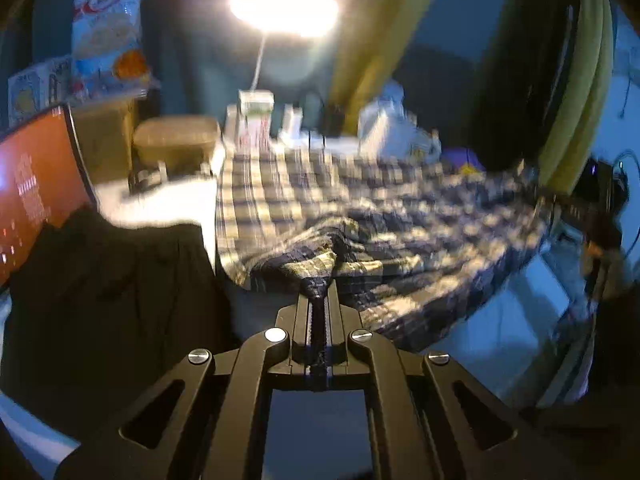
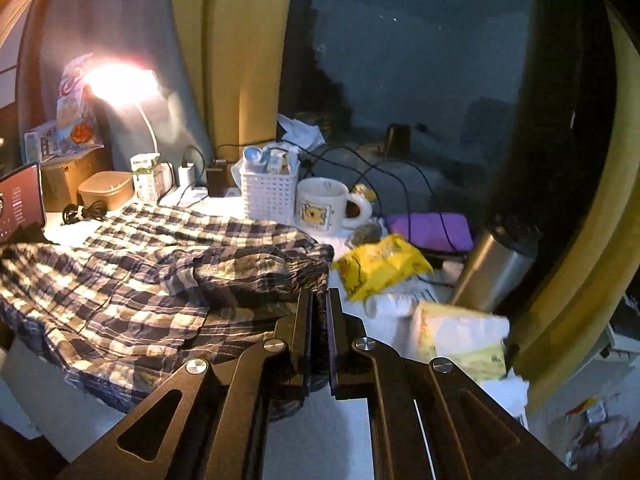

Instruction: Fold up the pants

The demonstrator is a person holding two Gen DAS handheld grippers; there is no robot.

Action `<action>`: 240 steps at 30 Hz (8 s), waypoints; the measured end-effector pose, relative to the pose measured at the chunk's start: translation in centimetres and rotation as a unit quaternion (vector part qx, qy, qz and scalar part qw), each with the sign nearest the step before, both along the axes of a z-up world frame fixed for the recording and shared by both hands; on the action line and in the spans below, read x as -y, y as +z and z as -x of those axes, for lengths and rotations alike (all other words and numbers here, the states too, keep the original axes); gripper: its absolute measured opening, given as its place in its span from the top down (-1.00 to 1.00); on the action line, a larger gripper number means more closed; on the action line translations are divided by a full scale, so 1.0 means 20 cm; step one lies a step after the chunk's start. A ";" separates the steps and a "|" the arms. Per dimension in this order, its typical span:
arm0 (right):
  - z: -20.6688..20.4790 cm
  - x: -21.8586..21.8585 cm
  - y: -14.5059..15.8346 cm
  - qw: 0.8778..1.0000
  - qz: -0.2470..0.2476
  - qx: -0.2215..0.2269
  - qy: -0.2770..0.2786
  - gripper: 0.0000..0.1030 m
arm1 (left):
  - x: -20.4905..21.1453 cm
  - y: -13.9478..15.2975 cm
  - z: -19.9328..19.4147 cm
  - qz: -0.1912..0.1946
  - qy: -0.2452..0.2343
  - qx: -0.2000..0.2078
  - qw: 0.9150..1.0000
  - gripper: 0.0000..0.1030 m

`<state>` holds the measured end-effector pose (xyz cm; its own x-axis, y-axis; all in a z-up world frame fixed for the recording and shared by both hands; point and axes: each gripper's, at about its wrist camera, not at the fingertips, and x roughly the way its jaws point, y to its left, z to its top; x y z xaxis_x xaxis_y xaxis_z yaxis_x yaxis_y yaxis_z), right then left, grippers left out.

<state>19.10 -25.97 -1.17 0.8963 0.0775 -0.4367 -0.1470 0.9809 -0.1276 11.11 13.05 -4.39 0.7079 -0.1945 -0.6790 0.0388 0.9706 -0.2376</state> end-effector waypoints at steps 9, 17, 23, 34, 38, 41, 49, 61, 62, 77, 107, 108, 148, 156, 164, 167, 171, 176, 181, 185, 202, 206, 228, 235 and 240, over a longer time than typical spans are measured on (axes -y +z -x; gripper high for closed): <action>0.01 0.08 -0.28 0.997 -0.002 -0.072 -0.023 0.89 | 0.17 -0.34 0.12 0.019 -0.039 -0.107 0.993 0.95; 0.18 0.11 -0.26 0.997 0.006 -0.064 -0.032 0.89 | 0.19 -0.31 0.18 0.018 -0.062 -0.109 0.992 0.95; 0.23 0.11 -0.31 0.997 0.005 -0.075 -0.036 0.89 | 0.18 -0.34 0.27 0.014 -0.064 -0.123 0.990 0.95; 0.23 0.20 -0.52 0.991 -0.023 -0.098 -0.086 0.22 | 0.05 -0.33 0.33 -0.002 -0.027 -0.123 0.992 0.84; 0.31 0.24 -0.48 0.992 -0.035 -0.078 -0.092 -0.43 | -0.03 -0.27 0.30 -0.006 -0.004 -0.087 0.996 -0.23; 0.34 0.25 -0.49 0.993 -0.037 -0.077 -0.087 -0.43 | -0.07 -0.25 0.19 -0.008 0.007 -0.062 0.998 -0.24; 0.32 0.32 -0.66 0.984 -0.107 -0.127 -0.066 -0.43 | -0.11 -0.39 -0.22 -0.005 0.023 -0.055 0.998 -0.24; 0.23 0.20 -0.72 0.982 -0.124 -0.137 -0.029 0.72 | -0.13 -0.48 -0.50 -0.023 0.033 -0.056 0.998 0.55; 0.22 0.19 -0.71 0.984 -0.110 -0.135 -0.031 0.78 | -0.12 -0.47 -0.52 -0.027 0.029 -0.058 0.998 0.77; 0.19 0.13 -0.63 0.990 -0.006 -0.121 -0.073 0.85 | -0.12 -0.37 -0.63 -0.127 0.045 -0.065 0.989 0.56; 0.28 0.08 -0.67 0.991 -0.010 -0.127 -0.042 0.75 | 0.19 -0.44 0.06 -0.097 -0.021 -0.120 0.988 0.98; 0.29 0.07 -0.67 0.991 -0.008 -0.127 -0.035 0.75 | 0.18 -0.43 0.08 -0.100 -0.023 -0.126 0.987 0.98; -0.78 -0.14 -0.26 0.992 0.015 -0.108 0.066 -0.45 | -0.07 -0.31 -0.96 -0.031 0.019 -0.052 0.998 0.08; -1.12 -0.19 -0.32 0.986 0.013 -0.145 0.086 -0.24 | -0.03 -0.38 -1.03 -0.019 0.006 -0.071 0.997 0.08; -1.28 -0.34 -0.46 0.974 0.063 -0.186 0.114 0.75 | 0.16 -0.36 -1.16 -0.019 -0.050 -0.065 0.996 0.08; -1.31 -0.34 -0.43 0.979 0.077 -0.165 0.094 0.87 | 0.22 -0.39 -1.24 -0.030 -0.060 -0.076 0.995 0.07; -1.38 -0.33 -0.39 0.983 0.092 -0.142 0.065 0.91 | 0.29 -0.47 -1.28 -0.049 -0.075 -0.101 0.991 0.07; -1.45 -0.37 -0.40 0.981 0.119 -0.140 0.057 0.91 | 0.29 -0.47 -1.26 -0.053 -0.082 -0.103 0.990 0.08; -1.38 -0.37 -0.34 0.983 0.109 -0.138 0.062 0.90 | 0.23 -0.45 -1.21 -0.046 -0.071 -0.109 0.990 0.07; -1.19 -0.42 -0.27 0.984 0.081 -0.128 0.094 0.11 | 0.21 -0.47 -1.18 -0.044 -0.070 -0.110 0.990 0.07; -0.74 -0.60 -0.54 0.960 0.118 -0.202 0.155 -0.55 | 0.28 -0.47 -1.02 -0.087 -0.082 -0.097 0.988 -0.13; -0.64 -0.55 -0.52 0.964 0.141 -0.183 0.134 -0.55 | 0.25 -0.42 -0.96 -0.072 -0.074 -0.087 0.991 -0.13; 0.15 -0.16 -0.51 0.989 0.065 -0.129 0.038 -0.56 | 0.43 -0.29 -0.14 -0.071 -0.096 -0.010 0.993 -0.55; 0.29 -0.15 -0.56 0.990 0.048 -0.131 0.021 -0.56 | 0.51 -0.31 0.07 -0.079 -0.119 0.000 0.990 -0.55; 0.36 -0.18 -0.57 0.991 0.046 -0.124 0.021 -0.56 | 0.52 -0.36 0.18 -0.078 -0.130 -0.001 0.988 -0.55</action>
